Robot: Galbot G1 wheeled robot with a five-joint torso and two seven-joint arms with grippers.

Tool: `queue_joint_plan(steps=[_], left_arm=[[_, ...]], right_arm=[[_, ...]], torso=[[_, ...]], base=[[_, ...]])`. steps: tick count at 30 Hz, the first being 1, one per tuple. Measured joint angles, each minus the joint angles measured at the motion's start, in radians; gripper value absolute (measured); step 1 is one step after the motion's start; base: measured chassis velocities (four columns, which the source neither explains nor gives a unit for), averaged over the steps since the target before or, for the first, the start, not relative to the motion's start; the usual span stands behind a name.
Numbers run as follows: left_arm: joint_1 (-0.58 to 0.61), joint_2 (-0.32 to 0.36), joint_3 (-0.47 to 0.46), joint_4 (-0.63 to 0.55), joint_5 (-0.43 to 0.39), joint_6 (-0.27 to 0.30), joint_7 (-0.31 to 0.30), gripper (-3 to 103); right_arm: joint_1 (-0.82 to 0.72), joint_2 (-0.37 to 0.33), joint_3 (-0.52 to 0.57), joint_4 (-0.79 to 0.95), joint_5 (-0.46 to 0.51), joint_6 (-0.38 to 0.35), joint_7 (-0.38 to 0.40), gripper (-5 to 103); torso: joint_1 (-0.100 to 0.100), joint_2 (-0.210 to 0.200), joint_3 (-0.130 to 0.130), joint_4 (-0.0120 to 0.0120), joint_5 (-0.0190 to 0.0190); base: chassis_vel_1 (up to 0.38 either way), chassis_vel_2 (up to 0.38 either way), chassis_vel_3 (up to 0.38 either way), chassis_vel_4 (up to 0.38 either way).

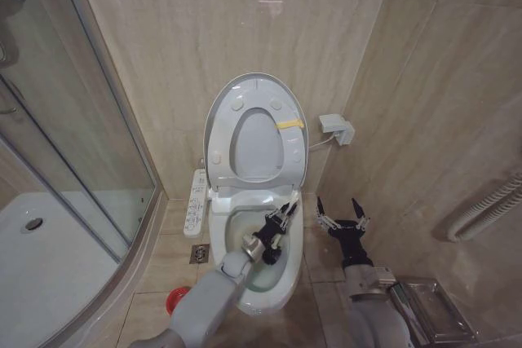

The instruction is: Open the toilet lid, clean the toilet bowl with a toilet brush, close the toilet lid, and flush.

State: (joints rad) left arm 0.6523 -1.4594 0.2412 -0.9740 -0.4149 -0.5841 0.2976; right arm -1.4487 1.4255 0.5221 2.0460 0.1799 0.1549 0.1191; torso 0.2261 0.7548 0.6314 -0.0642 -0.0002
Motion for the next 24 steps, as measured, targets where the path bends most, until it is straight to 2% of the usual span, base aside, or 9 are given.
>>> queue_joint_plan(steps=[3, 7, 24], left_arm=[[0.045, 0.068, -0.024, -0.079, 0.010, 0.012, -0.001, 18], [0.086, 0.120, -0.062, -0.127, 0.020, 0.014, -0.001, 18], [0.236, 0.203, -0.132, -0.249, 0.037, 0.010, -0.021, 18]], right_arm=[[0.000, 0.000, 0.000, 0.000, 0.000, 0.000, 0.000, 100], [0.000, 0.000, 0.000, 0.000, 0.000, 0.000, 0.000, 100], [0.000, 0.000, 0.000, 0.000, 0.000, 0.000, 0.000, 100]], torso=[[0.000, 0.000, 0.000, 0.0005, 0.0002], [0.000, 0.000, 0.000, 0.0007, 0.0000], [0.000, 0.000, 0.000, 0.0002, 0.0001]], base=[[0.000, 0.000, 0.000, 0.000], [0.000, 0.000, 0.000, 0.000], [0.000, 0.000, 0.000, 0.000]])
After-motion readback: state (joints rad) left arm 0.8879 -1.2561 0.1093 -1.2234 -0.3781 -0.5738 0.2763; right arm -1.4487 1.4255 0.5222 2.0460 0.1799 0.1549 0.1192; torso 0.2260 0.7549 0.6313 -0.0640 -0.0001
